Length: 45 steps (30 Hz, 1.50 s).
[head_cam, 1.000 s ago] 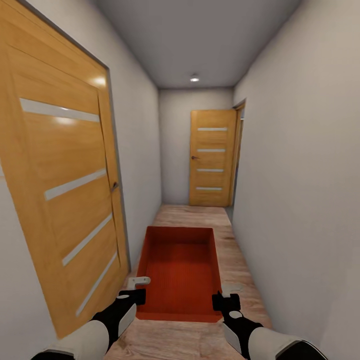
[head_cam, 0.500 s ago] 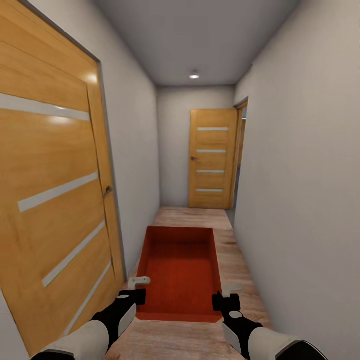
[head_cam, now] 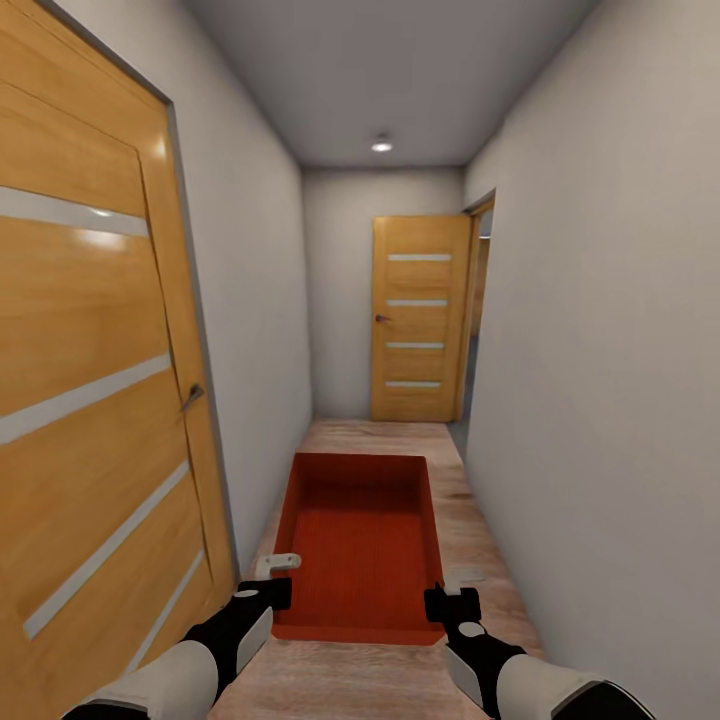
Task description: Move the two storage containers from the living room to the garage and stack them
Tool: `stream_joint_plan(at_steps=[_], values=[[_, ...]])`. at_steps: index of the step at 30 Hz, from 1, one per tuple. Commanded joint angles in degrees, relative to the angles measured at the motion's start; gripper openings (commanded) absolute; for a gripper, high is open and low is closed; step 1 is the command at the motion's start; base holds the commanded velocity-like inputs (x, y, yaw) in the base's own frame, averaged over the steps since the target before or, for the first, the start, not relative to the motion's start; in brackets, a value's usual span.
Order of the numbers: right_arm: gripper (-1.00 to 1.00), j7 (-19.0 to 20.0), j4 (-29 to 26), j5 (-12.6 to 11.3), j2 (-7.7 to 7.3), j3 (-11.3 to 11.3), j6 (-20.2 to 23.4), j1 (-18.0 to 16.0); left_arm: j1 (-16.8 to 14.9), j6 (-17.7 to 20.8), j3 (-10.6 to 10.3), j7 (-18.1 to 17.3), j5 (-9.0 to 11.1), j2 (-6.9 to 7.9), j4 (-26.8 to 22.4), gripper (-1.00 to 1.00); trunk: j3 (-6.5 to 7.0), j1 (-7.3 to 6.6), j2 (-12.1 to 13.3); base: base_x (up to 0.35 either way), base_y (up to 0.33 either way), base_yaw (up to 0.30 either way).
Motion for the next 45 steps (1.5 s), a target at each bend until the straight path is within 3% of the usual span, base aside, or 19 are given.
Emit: stream_joint_plan(at_steps=[1, 37, 45], values=[[-1.00, -0.13, -0.08, -0.11, 0.02, -1.94, -0.25, -0.05, -0.04, 0.42, 1.96, 1.11, -0.17, 0.69, -0.14, -1.00, -0.09, 0.05, -0.07, 0.323, 0.094, 0.000], [-1.00, -0.13, -0.09, -0.09, 0.02, -1.94, -0.25, -0.05, -0.04, 0.42, 1.96, 1.11, -0.24, 0.76, -0.05, -1.00, -0.09, 0.05, -0.07, 0.323, 0.024, 0.000], [-1.00, -0.13, -0.09, -0.13, 0.02, -1.94, -0.30, -0.07, -0.04, 0.42, 1.96, 1.11, -0.24, 0.76, -0.05, -1.00, -0.09, 0.05, -0.07, 0.323, 0.000, -0.132]])
